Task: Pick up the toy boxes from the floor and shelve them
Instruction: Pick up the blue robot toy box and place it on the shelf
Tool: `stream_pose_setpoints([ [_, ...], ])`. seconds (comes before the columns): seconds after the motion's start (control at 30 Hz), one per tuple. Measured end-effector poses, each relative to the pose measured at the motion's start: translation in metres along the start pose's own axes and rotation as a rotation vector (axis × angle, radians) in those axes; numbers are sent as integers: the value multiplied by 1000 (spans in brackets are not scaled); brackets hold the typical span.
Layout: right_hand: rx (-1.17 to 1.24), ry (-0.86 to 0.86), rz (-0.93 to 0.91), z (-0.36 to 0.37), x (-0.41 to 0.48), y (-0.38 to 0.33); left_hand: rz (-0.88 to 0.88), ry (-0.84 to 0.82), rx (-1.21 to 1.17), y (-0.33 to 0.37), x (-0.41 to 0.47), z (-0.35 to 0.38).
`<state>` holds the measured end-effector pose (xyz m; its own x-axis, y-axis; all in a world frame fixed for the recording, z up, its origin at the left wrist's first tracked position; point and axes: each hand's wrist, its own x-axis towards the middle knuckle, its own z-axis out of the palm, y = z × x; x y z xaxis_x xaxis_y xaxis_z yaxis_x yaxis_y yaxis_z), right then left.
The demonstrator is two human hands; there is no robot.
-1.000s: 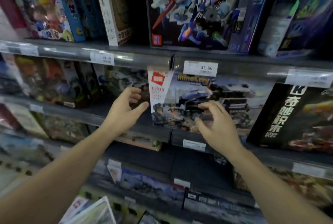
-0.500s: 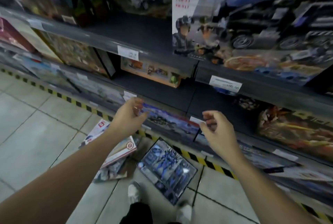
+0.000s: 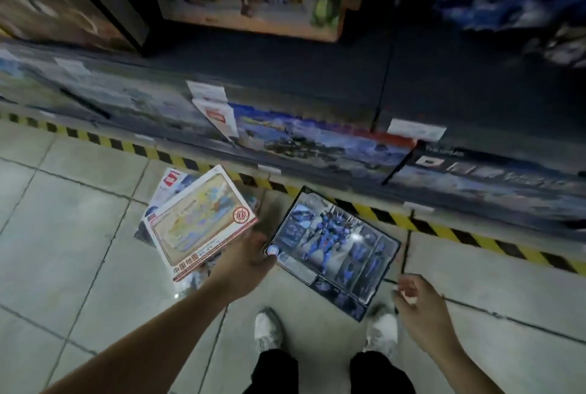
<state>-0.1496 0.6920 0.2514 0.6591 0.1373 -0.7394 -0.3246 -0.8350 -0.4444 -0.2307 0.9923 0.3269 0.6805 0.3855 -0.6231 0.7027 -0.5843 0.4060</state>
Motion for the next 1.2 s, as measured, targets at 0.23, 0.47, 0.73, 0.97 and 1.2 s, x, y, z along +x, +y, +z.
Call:
stream_pose_setpoints([
  [0.23,-9,37,181,125,107,109,53,-72,173,-112,108,100],
  [0.47,164,125,388,176,208,180,-153,-112,112,-200,230,185],
  [0.73,506,116,495,207,277,203,-173,-127,-89,-207,330,239],
  [0.97,770,90,502,220,294,209,-217,-188,-221,-204,370,257],
  [1.2,917,122,427,214,283,196,-180,-92,-274,-195,358,253],
])
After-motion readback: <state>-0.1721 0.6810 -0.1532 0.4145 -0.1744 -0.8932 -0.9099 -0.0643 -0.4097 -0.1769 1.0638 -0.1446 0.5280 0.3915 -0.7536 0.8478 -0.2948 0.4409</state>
